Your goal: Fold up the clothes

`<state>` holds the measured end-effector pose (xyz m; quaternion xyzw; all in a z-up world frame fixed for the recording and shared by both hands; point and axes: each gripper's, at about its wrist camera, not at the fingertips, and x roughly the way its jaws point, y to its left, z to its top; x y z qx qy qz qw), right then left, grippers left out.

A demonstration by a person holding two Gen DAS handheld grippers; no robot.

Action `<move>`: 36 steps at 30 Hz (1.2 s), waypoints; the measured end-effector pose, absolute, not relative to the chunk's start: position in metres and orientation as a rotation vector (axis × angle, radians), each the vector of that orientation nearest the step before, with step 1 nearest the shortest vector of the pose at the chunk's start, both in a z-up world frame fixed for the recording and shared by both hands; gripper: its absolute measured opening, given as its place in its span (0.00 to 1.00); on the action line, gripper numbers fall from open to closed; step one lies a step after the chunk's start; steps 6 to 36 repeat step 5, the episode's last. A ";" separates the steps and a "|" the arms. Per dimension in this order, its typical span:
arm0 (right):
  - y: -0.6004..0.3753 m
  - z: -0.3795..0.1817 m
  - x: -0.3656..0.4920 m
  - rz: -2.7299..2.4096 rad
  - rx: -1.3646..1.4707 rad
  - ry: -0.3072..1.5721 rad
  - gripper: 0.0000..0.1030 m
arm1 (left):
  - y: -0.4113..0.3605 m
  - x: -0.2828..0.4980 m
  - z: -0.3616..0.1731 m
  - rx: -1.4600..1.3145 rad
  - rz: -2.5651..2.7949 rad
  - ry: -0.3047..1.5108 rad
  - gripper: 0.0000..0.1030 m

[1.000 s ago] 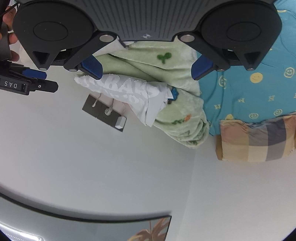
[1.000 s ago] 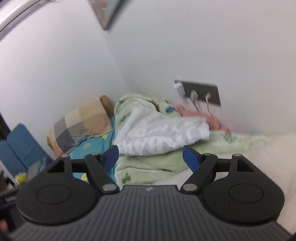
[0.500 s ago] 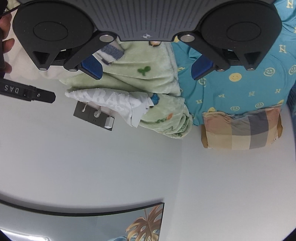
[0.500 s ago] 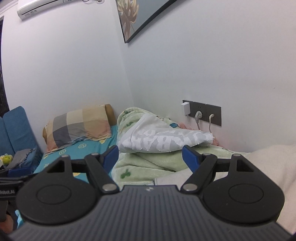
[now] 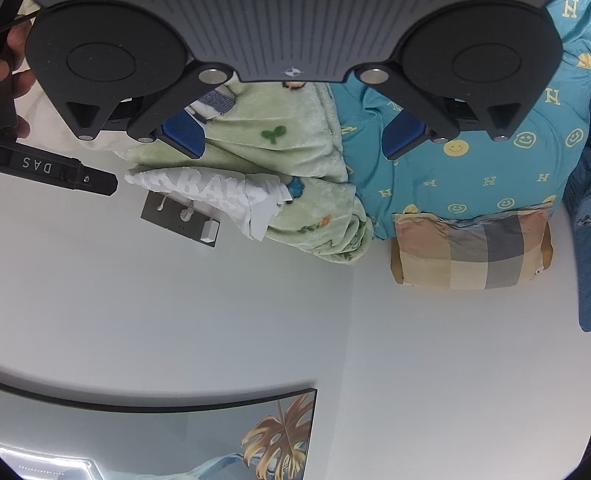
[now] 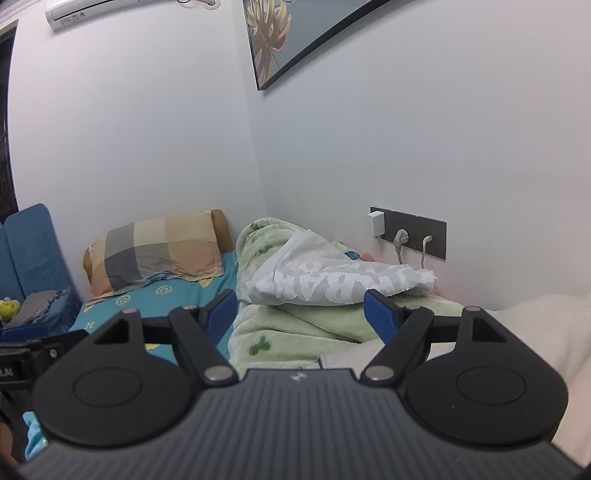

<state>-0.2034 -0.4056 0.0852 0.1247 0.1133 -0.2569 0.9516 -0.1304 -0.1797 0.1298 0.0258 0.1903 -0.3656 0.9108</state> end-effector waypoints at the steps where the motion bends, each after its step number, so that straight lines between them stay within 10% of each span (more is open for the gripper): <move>1: -0.405 0.086 -0.204 -0.526 0.252 0.228 0.76 | -0.179 -0.131 0.131 0.054 -0.754 0.389 1.00; 36: -0.401 0.089 -0.207 -0.534 0.247 0.220 0.76 | -0.178 -0.133 0.133 0.050 -0.749 0.389 1.00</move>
